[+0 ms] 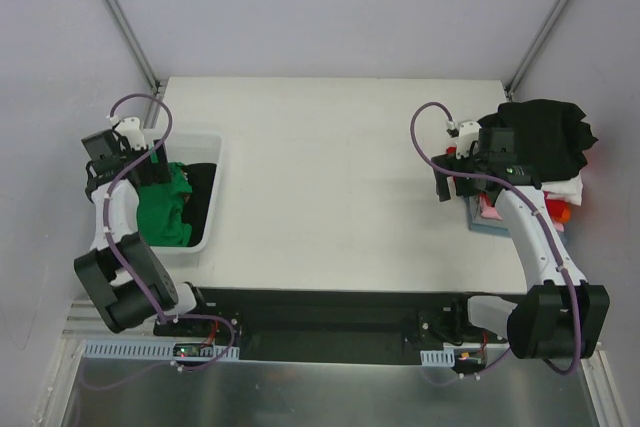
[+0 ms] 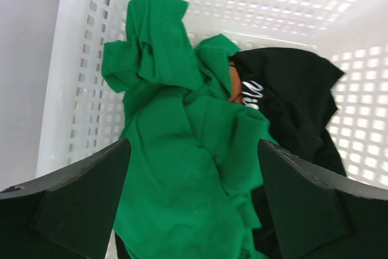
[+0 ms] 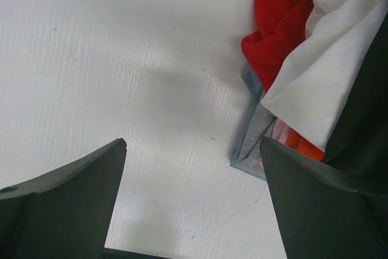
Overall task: Fold and stack the t-shirts
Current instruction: Grab crumpled tshirt from bin with the left arm
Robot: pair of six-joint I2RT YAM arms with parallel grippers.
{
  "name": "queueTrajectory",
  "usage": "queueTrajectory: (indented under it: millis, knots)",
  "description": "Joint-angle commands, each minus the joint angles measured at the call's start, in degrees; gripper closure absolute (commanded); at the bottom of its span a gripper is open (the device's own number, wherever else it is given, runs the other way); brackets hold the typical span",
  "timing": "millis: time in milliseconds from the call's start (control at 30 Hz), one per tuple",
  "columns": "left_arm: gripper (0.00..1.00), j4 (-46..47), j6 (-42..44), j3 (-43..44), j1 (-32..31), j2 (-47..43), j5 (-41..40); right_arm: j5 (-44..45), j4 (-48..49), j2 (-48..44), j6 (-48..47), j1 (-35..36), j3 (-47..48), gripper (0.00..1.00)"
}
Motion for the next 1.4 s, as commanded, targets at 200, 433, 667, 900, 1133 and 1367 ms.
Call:
queueTrajectory:
  millis: [200,433,667,900,1133,1367]
  knots:
    - [0.21,0.0,2.2,10.8,0.0,13.1,-4.1,-1.8,-1.0,1.0,-0.8,-0.4,2.7,0.03]
    - [0.26,-0.1,2.7,14.7,-0.6,18.3,-3.7,-1.8,-0.9,0.7,-1.0,-0.5,2.6,0.03]
    - [0.28,0.0,4.0,13.2,-2.7,19.9,-5.1,-2.1,-1.1,0.5,-1.1,-0.6,2.7,0.03]
    - [0.36,-0.1,3.9,15.3,-3.2,23.0,-5.7,-2.9,-1.4,0.2,-1.1,-0.5,2.7,0.03]
    - [0.42,0.0,4.2,17.2,-3.2,25.4,-6.9,-3.4,-1.4,0.1,-1.3,-0.5,2.6,0.03]
    - [0.46,-0.1,3.7,19.7,-3.5,26.7,-6.3,-4.2,-1.7,0.2,-1.4,-0.5,2.7,0.03]
